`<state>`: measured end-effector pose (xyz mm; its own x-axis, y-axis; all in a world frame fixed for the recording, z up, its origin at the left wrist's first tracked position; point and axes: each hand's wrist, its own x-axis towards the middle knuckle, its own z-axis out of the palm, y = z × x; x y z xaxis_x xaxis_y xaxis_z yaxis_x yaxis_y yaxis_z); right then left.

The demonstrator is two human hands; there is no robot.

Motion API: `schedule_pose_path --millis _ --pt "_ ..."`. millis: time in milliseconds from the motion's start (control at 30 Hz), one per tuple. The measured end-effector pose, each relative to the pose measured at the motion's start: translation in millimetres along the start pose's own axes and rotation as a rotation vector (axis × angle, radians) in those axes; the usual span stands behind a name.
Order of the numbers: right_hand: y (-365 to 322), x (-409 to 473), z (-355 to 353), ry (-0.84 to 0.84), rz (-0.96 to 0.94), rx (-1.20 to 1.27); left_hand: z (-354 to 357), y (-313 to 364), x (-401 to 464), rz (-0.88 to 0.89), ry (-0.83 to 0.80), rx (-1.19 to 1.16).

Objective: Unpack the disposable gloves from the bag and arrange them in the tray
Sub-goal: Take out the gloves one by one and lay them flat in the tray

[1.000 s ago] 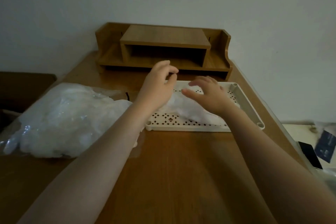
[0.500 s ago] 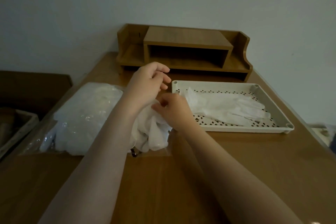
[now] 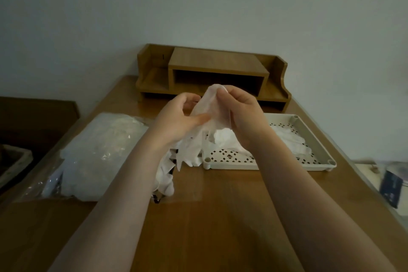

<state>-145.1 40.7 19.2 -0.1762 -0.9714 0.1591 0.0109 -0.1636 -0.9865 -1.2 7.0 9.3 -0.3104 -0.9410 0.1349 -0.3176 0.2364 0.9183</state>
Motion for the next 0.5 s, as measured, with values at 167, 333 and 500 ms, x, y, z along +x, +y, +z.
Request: schedule_pose_path --millis 167,333,500 --pt "-16.6 -1.0 -25.3 -0.014 -0.003 0.056 8.6 7.9 2.3 0.009 -0.033 0.041" --pt "-26.3 0.7 -58.4 0.015 0.003 0.033 7.3 27.3 4.7 -0.034 -0.151 -0.084" --pt "-30.2 5.4 -89.1 -0.049 -0.104 -0.051 12.0 32.8 9.4 -0.043 -0.195 -0.155"
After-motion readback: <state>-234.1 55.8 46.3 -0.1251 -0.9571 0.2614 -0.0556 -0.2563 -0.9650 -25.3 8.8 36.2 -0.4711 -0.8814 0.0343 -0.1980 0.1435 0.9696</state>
